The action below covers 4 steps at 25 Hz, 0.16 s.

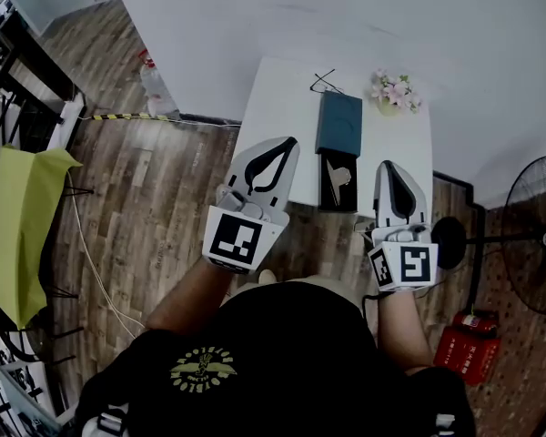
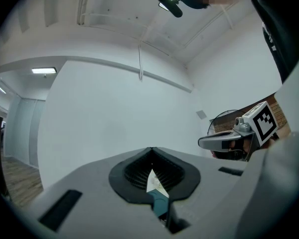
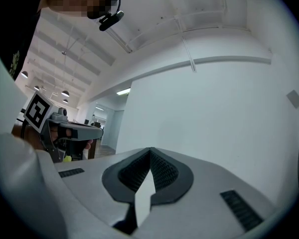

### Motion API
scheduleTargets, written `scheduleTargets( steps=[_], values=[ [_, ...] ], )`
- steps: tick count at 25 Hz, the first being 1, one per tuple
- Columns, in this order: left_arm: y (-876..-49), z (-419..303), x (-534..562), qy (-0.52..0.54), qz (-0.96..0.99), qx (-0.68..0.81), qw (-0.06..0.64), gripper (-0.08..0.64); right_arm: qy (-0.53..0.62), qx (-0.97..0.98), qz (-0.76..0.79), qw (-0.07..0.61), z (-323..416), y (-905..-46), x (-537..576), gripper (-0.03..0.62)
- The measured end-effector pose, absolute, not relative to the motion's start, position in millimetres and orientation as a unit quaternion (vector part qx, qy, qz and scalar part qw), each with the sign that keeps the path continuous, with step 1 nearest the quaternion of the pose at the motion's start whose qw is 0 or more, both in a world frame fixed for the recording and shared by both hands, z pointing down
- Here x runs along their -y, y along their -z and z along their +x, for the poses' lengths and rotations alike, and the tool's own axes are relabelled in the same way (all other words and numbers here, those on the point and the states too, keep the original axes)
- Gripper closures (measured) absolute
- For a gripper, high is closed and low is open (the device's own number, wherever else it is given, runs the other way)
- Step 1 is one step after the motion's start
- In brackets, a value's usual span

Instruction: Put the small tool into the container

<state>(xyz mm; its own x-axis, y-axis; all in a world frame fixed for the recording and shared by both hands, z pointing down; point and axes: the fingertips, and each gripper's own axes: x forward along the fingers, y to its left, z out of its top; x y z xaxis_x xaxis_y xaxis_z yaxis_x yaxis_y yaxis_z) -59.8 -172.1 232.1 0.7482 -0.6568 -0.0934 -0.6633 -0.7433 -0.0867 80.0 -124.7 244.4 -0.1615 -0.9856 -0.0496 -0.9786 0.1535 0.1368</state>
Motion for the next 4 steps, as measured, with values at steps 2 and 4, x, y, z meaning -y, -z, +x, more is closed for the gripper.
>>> scheduleTargets(
  steps=[2,4],
  values=[
    [-231.5,-54.6,174.1,-0.031,-0.934,-0.351,0.058,0.552,0.064,0.757,0.65,0.025,86.0,-244.0,127.3,0.591],
    [-230.6,-49.8,176.6,-0.036,-0.935,-0.348,0.059,0.552,0.06,0.755,0.653,0.024,91.2,-244.0,130.4,0.591]
  ],
)
